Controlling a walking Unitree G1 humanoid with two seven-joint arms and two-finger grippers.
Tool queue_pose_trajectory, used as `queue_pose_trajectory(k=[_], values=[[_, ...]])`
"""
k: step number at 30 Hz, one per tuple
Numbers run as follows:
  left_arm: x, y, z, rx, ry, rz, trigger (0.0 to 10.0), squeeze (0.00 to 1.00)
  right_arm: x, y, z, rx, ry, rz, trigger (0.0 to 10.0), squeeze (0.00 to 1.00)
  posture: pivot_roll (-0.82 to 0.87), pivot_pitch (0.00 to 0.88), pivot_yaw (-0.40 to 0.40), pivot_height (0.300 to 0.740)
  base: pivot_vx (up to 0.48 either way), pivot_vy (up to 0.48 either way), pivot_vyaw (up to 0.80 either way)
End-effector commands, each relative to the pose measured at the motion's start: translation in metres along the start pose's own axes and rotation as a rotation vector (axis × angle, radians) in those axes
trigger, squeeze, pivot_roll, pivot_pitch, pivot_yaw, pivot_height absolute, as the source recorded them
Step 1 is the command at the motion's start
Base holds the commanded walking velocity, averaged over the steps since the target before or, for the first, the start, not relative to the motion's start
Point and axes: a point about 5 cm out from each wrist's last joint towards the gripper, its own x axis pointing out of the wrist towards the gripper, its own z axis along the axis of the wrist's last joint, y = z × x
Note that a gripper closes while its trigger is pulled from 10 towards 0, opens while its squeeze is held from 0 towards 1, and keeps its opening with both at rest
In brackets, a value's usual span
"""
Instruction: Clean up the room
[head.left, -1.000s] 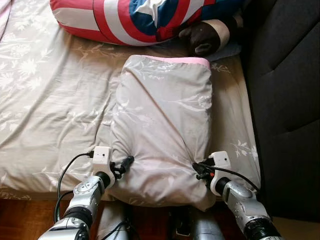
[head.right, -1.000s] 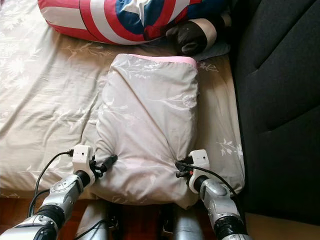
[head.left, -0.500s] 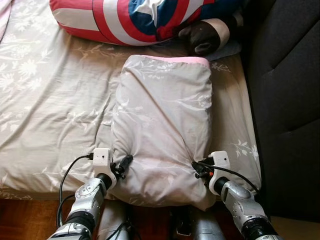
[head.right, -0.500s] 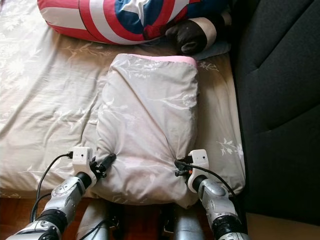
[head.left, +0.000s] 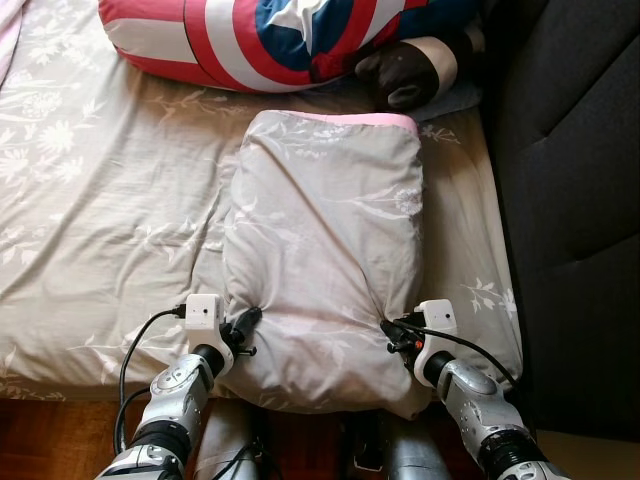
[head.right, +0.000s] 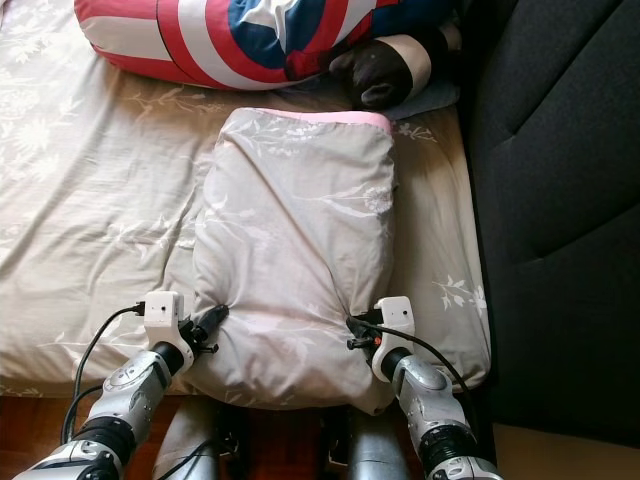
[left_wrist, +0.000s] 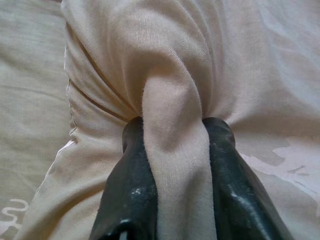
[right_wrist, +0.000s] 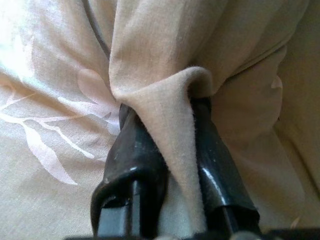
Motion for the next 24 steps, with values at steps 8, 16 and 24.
queue_pose_trajectory(k=[8,16,24], values=[[0.0001,-0.0254,-0.0268,-0.034,0.102,-0.109,0.0,0.00,-0.0003,0.0166,-0.0402,0.065,0.151,0.041,0.0,0.00,-0.04,0.393,-0.079,0.647,0.000,0.000,0.00],[0.0018,-0.0275,-0.0244,-0.036,0.095,-0.128,0.0,0.00,0.0012,0.0180,-0.0386,0.066,0.137,0.041,0.0,0.00,-0.04,0.383,-0.067,0.647,0.000,0.000,0.00],[0.0045,-0.0305,-0.0201,-0.032,0.080,-0.146,0.0,0.00,0.0021,0.0157,-0.0351,0.070,0.114,0.010,0.0,0.00,-0.03,0.372,-0.057,0.647,0.000,0.000,0.00]])
